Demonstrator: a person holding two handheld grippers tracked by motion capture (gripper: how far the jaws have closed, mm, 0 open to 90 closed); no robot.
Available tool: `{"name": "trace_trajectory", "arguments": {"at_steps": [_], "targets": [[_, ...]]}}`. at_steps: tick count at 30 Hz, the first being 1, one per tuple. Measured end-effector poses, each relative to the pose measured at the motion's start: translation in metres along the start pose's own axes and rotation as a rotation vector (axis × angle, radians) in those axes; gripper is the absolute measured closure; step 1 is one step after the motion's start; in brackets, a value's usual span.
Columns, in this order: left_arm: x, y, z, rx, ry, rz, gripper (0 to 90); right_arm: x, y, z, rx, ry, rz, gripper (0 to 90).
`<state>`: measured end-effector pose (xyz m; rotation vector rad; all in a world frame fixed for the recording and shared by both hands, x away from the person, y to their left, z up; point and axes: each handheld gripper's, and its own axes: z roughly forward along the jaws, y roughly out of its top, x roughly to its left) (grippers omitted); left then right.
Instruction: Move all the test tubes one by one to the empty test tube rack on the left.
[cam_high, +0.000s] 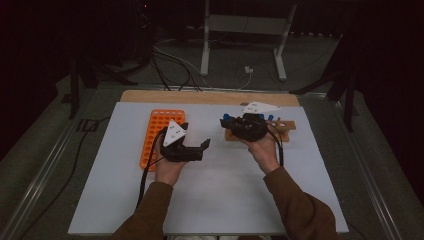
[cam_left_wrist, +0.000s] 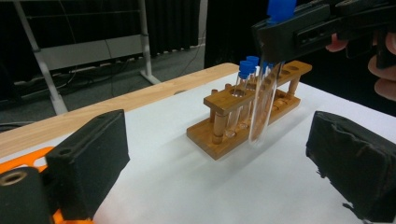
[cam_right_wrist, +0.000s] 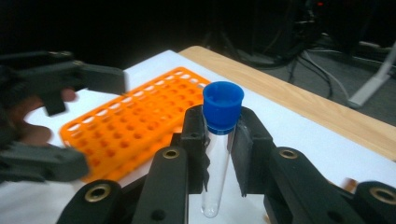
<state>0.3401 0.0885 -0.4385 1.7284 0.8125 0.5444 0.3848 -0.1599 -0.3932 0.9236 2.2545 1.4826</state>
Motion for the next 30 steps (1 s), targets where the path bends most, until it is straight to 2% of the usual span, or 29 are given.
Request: {"name": "trace_trajectory", "arguments": {"at_steps": [5,9,10,12,17,18,20,24,30], "targets": [[-0.002,0.001,0.006,0.019,-0.016,-0.013,13.8,0.009,0.001,0.008,0.002,0.029,-0.001,76.3],[-0.004,0.002,0.009,0.03,-0.026,-0.023,24.6,0.017,0.001,0.015,0.007,0.057,-0.002,76.3],[-0.005,0.002,0.01,0.036,-0.027,-0.022,24.6,0.017,0.001,0.015,0.007,0.057,-0.002,76.3],[-0.007,0.002,0.012,0.045,-0.02,-0.023,31.8,0.02,0.001,0.017,0.011,0.065,-0.005,76.3],[-0.01,0.003,0.015,0.048,-0.038,-0.018,52.1,0.026,0.002,0.021,0.011,0.09,-0.011,76.3],[-0.011,0.003,0.016,0.051,-0.041,-0.011,52.1,0.026,0.002,0.021,0.011,0.09,-0.011,76.3],[-0.012,0.003,0.016,0.048,-0.048,-0.008,59.4,0.029,0.002,0.022,0.013,0.099,-0.016,76.4],[-0.011,0.004,0.015,0.038,-0.059,-0.011,68.5,0.03,0.002,0.024,0.014,0.105,-0.019,76.3],[-0.011,0.003,0.015,0.038,-0.069,-0.002,77.4,0.03,0.001,0.024,0.016,0.116,-0.018,76.1]]}}
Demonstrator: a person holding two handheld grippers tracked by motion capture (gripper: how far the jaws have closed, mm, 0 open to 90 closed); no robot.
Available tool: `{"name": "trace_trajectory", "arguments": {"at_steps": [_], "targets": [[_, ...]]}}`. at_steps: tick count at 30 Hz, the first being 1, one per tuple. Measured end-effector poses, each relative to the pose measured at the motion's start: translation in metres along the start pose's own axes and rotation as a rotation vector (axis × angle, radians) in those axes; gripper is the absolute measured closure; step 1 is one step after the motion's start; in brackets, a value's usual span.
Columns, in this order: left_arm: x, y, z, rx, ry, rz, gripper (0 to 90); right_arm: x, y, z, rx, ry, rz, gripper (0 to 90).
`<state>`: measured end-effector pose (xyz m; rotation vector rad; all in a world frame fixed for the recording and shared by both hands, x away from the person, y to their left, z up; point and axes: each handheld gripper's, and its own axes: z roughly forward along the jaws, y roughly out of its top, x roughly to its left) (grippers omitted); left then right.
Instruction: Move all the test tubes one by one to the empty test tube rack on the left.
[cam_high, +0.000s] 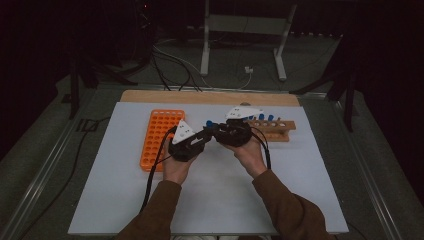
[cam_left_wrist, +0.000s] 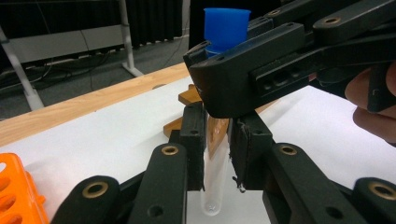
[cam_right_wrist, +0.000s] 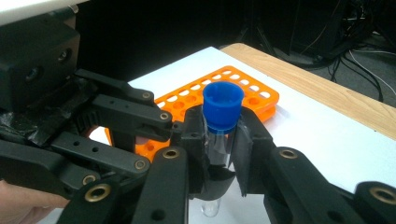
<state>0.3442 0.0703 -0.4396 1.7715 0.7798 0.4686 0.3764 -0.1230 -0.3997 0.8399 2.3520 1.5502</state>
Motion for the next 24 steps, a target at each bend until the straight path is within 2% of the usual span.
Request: {"name": "trace_trajectory", "arguments": {"at_steps": [3,4,7,9,13,14,16,19,20,24], "targets": [[0.001,0.0,0.0,0.004,0.004,0.002,77.7,-0.001,0.0,-0.002,-0.019,0.027,0.021,67.5],[0.002,-0.001,0.0,0.005,0.011,0.0,77.8,-0.001,0.001,-0.004,-0.027,0.041,0.027,62.6],[0.006,-0.003,-0.001,0.01,0.02,-0.012,77.9,-0.002,0.003,-0.01,-0.055,0.042,0.028,47.5],[0.009,-0.005,-0.002,0.008,0.024,-0.023,78.0,-0.004,0.004,-0.014,-0.07,0.029,0.03,34.4],[0.015,-0.009,-0.008,0.003,0.038,-0.043,78.0,-0.009,0.002,-0.022,-0.063,-0.017,0.042,18.3],[0.015,-0.009,-0.008,0.003,0.038,-0.043,78.0,-0.009,0.002,-0.022,-0.063,-0.017,0.042,18.3],[0.018,-0.01,-0.012,0.0,0.046,-0.05,78.0,-0.015,-0.003,-0.027,-0.059,-0.061,0.053,13.3],[0.022,-0.012,-0.019,-0.003,0.054,-0.054,78.0,-0.019,-0.006,-0.03,-0.057,-0.082,0.054,8.4],[0.023,-0.012,-0.021,-0.006,0.056,-0.058,78.0,-0.023,-0.01,-0.035,-0.052,-0.102,0.042,3.2],[0.028,-0.015,-0.033,-0.012,0.06,-0.057,78.0,-0.028,-0.017,-0.043,-0.04,-0.138,0.029,1.1]]}}
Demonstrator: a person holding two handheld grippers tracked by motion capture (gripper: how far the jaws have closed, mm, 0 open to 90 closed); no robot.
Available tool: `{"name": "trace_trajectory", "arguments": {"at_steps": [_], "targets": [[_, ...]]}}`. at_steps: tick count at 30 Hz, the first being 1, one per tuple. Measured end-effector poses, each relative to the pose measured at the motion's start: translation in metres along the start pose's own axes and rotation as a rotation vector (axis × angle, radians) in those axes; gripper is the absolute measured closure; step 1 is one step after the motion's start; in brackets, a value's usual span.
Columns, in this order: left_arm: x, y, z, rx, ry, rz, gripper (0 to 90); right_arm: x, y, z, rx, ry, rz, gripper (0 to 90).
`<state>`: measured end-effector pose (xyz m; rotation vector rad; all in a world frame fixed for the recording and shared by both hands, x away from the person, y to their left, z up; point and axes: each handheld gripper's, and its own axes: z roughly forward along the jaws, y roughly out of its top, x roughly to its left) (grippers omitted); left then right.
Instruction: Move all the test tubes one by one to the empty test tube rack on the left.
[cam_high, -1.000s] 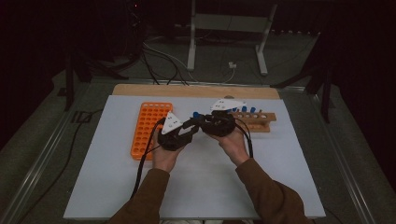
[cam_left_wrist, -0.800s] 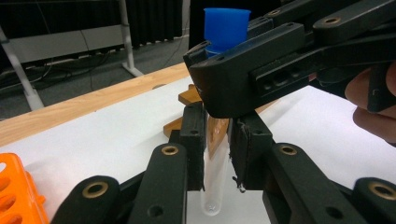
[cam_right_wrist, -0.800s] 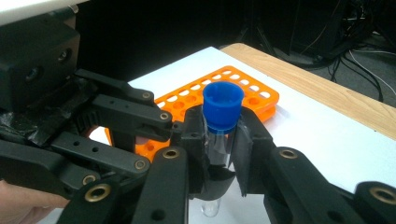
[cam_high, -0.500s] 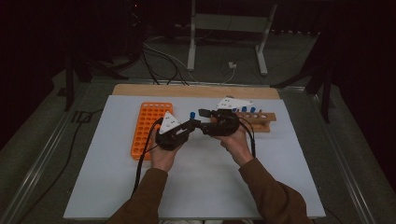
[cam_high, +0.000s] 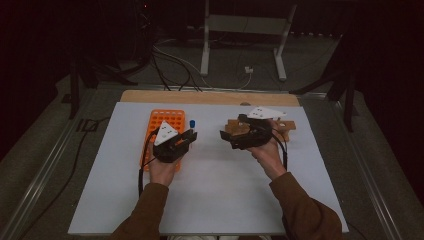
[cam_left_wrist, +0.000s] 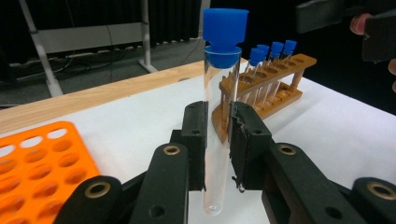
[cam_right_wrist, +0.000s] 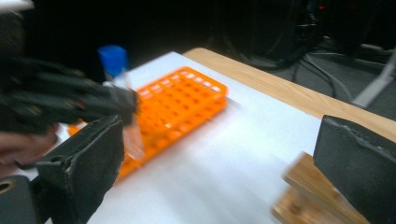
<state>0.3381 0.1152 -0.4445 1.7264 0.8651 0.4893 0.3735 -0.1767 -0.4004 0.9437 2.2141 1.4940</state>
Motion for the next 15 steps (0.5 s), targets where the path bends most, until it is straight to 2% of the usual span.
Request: {"name": "trace_trajectory", "arguments": {"at_steps": [4,5,10,15], "targets": [[0.007,-0.004,-0.01,0.004,0.007,-0.014,78.0,-0.01,-0.008,-0.012,-0.011,-0.064,-0.001,0.0],[0.008,-0.006,-0.012,0.004,0.01,-0.019,78.0,-0.016,-0.012,-0.018,-0.02,-0.081,0.013,0.0],[0.013,-0.014,-0.019,0.01,0.025,-0.029,78.0,-0.024,-0.02,-0.028,-0.015,-0.119,0.026,0.0],[0.015,-0.023,-0.024,0.023,0.037,-0.028,77.9,-0.026,-0.026,-0.036,-0.022,-0.137,0.025,0.0]]}}
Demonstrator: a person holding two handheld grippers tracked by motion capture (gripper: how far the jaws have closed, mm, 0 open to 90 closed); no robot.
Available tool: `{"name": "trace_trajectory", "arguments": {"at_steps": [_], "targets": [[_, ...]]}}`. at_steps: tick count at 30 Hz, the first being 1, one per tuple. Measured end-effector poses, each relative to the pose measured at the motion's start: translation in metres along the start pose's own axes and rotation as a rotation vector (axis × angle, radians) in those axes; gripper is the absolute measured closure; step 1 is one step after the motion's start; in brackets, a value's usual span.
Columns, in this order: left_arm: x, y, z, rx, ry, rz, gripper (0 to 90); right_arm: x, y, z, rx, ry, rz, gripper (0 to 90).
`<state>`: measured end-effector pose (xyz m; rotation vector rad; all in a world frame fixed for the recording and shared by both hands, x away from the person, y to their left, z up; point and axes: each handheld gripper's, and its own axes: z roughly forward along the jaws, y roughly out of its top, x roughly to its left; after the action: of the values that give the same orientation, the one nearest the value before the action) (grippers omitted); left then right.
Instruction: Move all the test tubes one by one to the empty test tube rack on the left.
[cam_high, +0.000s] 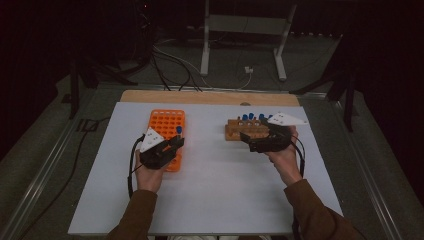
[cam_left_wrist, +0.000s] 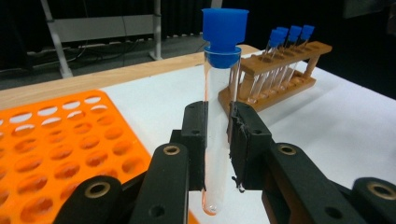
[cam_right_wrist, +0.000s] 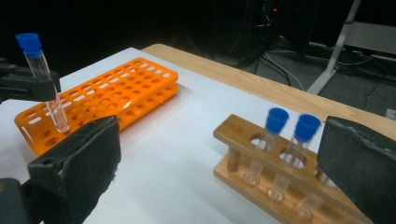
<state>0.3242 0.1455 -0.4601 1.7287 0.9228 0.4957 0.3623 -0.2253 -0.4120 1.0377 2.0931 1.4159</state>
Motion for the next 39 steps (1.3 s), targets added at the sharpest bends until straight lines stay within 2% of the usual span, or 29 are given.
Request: {"name": "trace_trajectory", "arguments": {"at_steps": [11,19,25,32,35,39], "targets": [[0.006,-0.02,-0.014,0.004,0.024,-0.026,77.8,-0.005,-0.015,-0.02,-0.014,-0.041,-0.013,0.0],[0.008,-0.031,-0.017,0.062,0.033,-0.019,77.3,-0.013,-0.031,-0.032,-0.02,-0.056,0.023,0.0],[0.004,-0.037,-0.016,0.15,0.041,0.026,76.6,-0.016,-0.041,-0.039,-0.019,-0.057,0.034,0.0],[-0.003,-0.04,-0.009,0.227,0.055,0.081,77.0,-0.015,-0.048,-0.039,-0.026,-0.054,0.05,0.0],[-0.005,-0.04,-0.008,0.229,0.056,0.084,76.7,-0.015,-0.05,-0.038,-0.018,-0.057,0.047,0.0],[-0.004,-0.042,-0.009,0.221,0.049,0.059,76.2,-0.016,-0.052,-0.038,-0.016,-0.059,0.05,0.0]]}}
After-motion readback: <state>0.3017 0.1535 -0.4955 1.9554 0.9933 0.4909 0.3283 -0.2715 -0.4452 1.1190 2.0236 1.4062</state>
